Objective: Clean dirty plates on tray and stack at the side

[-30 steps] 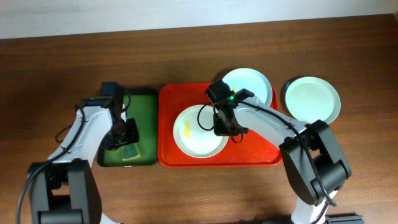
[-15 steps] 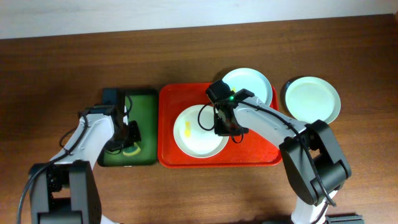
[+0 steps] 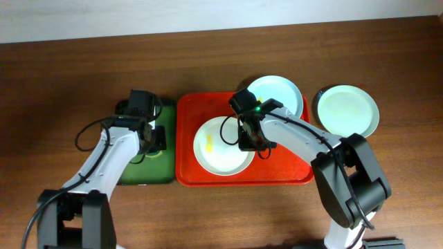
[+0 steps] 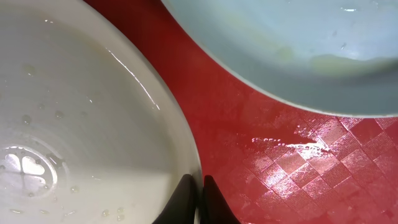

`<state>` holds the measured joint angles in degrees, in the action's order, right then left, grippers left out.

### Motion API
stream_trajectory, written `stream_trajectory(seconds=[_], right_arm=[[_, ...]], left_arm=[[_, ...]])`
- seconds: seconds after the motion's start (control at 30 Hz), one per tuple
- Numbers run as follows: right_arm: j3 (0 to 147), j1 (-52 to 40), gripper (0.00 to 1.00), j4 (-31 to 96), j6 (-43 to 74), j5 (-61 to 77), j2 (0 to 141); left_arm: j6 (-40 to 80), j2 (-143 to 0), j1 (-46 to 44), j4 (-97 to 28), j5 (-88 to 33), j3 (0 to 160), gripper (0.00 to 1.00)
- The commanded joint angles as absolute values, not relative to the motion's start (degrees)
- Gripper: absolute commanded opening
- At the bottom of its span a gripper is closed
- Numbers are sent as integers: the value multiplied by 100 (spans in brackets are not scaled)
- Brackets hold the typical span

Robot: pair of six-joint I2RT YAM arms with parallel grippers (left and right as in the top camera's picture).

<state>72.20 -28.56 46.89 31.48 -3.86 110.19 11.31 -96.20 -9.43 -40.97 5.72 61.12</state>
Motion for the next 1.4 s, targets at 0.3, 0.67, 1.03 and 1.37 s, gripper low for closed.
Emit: stream_trajectory(seconds=[0.3, 0.67, 1.03, 1.37], right_arm=[[7190, -2886, 4, 4609, 3181, -401, 10997], [7203, -2845, 13, 4106, 3356, 1313, 10997], [7194, -2552, 20, 4130, 3330, 1247, 10997], [7030, -2530, 4, 4154, 3159, 932, 10997]], left_arm=[[1127, -9588, -919, -3551, 569, 5561, 0], [753, -9837, -749, -5837, -54, 7767, 0], [548, -10132, -816, -6305, -226, 8283, 0], [357, -10239, -1118, -6386, -220, 8370, 0]])
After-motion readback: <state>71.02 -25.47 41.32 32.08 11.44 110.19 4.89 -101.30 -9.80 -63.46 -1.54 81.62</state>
